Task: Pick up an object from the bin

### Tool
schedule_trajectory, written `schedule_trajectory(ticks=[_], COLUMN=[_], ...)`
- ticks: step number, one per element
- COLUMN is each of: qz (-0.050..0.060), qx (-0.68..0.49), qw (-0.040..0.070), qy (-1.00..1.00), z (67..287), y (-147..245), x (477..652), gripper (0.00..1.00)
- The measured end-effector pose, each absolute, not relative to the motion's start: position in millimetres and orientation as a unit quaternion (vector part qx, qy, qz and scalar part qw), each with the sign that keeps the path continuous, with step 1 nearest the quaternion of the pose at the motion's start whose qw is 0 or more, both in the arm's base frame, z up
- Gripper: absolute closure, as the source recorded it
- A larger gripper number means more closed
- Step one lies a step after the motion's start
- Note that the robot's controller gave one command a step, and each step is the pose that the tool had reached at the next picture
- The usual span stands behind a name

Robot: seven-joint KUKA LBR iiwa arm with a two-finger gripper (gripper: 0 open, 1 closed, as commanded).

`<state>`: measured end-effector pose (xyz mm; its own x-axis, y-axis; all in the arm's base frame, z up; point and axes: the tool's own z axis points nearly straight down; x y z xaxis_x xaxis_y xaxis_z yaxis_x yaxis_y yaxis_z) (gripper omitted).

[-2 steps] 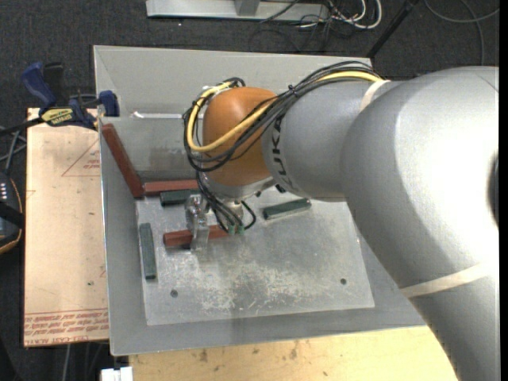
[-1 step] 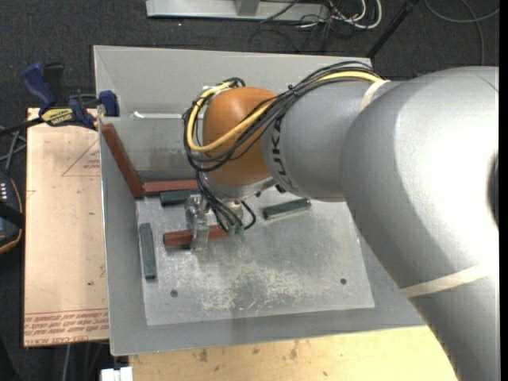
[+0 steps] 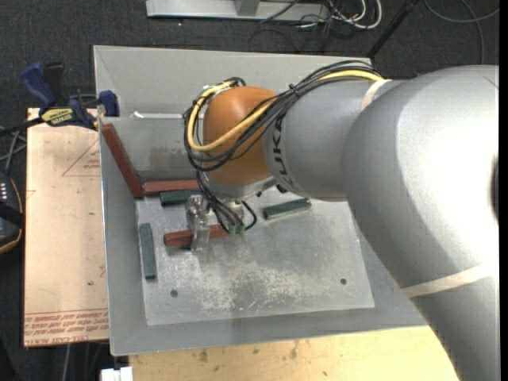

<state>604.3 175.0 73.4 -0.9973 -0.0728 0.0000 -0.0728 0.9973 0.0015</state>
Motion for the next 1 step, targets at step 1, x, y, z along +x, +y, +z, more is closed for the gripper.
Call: schedule_trajectory(ticks=[1], qz=[0.0], qx=[0.036], qw=[0.004], qy=[-0.999], z=[91.2], y=[174.3], x=[601.7], gripper=[1.0])
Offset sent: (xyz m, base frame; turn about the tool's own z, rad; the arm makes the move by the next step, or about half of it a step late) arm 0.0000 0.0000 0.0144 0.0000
